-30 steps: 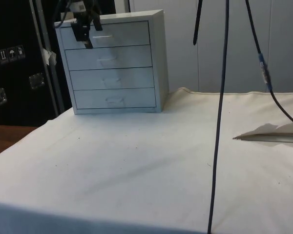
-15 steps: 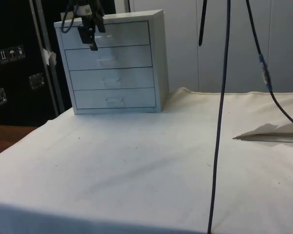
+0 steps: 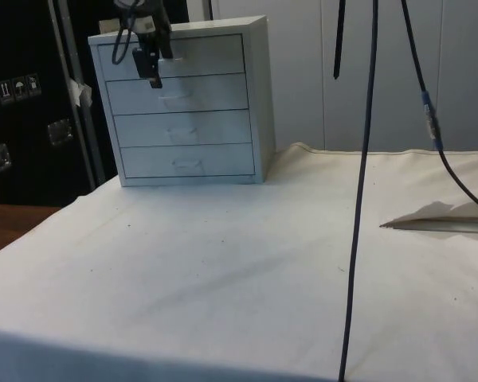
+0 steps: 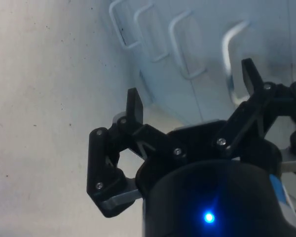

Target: Open the drawer, then close it.

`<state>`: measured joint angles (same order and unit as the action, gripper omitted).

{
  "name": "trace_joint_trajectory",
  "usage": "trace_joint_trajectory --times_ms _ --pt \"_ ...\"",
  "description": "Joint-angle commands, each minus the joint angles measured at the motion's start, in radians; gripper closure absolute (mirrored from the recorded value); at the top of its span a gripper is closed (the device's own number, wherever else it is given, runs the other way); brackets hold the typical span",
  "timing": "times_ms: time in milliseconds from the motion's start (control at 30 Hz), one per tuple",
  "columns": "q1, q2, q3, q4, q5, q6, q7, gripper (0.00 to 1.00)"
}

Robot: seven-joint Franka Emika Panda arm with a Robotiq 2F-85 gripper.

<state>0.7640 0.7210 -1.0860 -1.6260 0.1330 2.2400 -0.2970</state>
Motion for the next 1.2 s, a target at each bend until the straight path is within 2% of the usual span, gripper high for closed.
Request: trace_joint_trajectory --times_ms 0,33,67,200,267,300,333,367,567,600,633,667,767,933,967,1000,1167 --pt "0.001 0.0 0.0 0.0 0.0 0.0 0.0 0.01" --pt "0.004 -0.001 -0.004 -0.004 -0.004 0.013 -0.002 0.01" --pt "0.005 0.0 -0.005 -0.004 -0.005 0.014 -0.001 0.11" --pt "0.006 0.001 -0.007 -0.004 -0.008 0.016 0.001 0.33" --pt "0.007 0.002 -0.009 -0.004 -0.011 0.017 0.003 0.43" --pt "0.001 0.0 -0.009 0.003 -0.012 0.005 0.0 0.48" --pt "0.007 0.002 -0.009 -0.004 -0.013 0.018 0.004 0.48" --pt "0.007 0.002 -0.009 -0.004 -0.017 0.019 0.006 0.59" --pt "0.007 0.001 -0.009 -0.004 -0.02 0.02 0.008 0.88" --pt "0.01 0.0 -0.012 0.0 -0.024 0.012 0.009 0.99" --pt "0.002 0.001 -0.011 0.004 -0.023 0.008 0.004 1.0" --pt "0.011 0.0 -0.014 0.003 -0.025 0.009 0.009 1.0" --pt "0.022 -0.002 -0.023 0.016 -0.034 -0.009 0.014 1.0" --pt "0.034 -0.004 -0.03 0.046 -0.054 -0.047 0.027 1.0" --pt "0.02 -0.002 -0.021 0.04 -0.047 -0.041 0.018 1.0" --pt "0.037 -0.004 -0.029 0.051 -0.054 -0.054 0.031 1.0" --pt "0.054 -0.004 -0.027 0.076 -0.06 -0.087 0.061 1.0"
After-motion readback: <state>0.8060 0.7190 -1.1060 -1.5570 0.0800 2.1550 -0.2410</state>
